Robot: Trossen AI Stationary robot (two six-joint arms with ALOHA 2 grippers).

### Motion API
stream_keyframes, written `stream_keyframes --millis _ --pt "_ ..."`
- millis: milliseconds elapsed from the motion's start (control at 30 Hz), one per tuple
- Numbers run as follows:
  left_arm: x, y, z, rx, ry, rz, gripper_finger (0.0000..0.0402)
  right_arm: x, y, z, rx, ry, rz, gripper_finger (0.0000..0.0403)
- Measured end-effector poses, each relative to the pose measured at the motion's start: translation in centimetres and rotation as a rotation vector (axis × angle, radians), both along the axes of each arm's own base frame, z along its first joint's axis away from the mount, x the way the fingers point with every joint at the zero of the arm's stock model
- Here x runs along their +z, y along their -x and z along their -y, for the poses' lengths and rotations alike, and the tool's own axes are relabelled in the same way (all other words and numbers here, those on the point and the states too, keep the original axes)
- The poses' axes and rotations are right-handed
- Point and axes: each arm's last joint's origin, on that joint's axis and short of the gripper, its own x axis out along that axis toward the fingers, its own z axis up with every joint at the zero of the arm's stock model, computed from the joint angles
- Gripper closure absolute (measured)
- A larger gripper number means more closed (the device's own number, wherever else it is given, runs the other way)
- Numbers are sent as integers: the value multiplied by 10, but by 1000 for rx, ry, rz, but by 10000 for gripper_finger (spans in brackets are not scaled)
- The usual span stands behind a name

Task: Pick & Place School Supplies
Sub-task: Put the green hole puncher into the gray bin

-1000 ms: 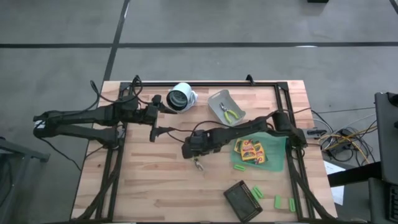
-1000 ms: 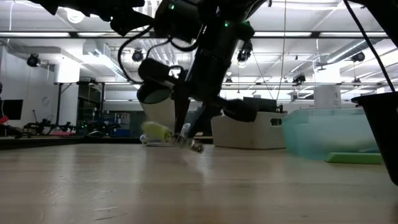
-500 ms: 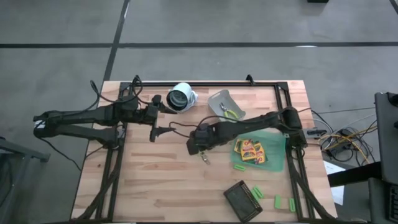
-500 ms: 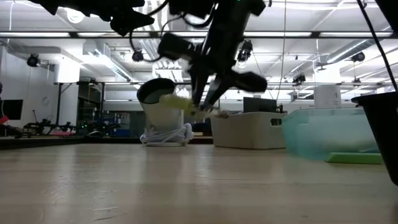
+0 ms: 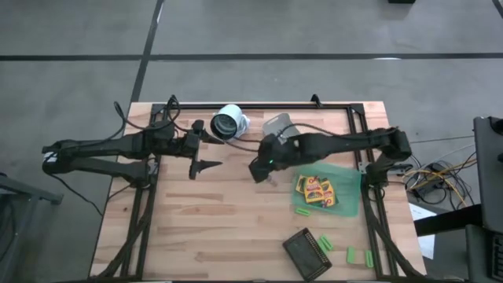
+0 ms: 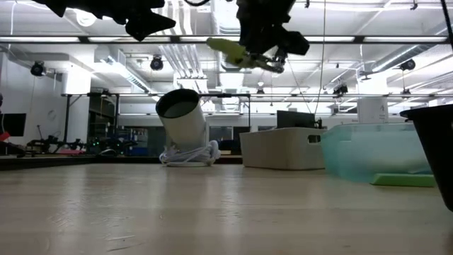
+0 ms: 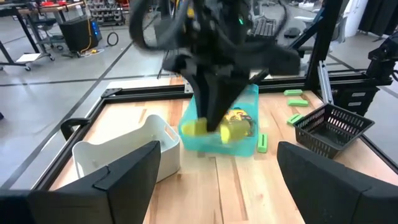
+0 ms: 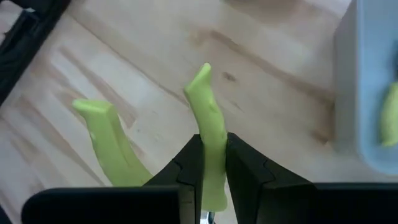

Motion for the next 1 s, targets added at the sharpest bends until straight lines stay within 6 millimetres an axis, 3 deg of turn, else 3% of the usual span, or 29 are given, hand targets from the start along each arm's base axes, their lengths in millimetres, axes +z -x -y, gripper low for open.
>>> stream_keyframes --millis 200,400,667,1000 --pt "0 0 0 0 0 0 73 28 19 18 59 68 44 358" --pt "0 0 0 0 0 1 73 34 28 46 19 88 30 358" --pt "0 0 0 0 0 1 73 21 37 93 -32 38 -24 358" --pt "0 0 0 0 0 1 73 -11 48 138 -98 -42 -16 358"
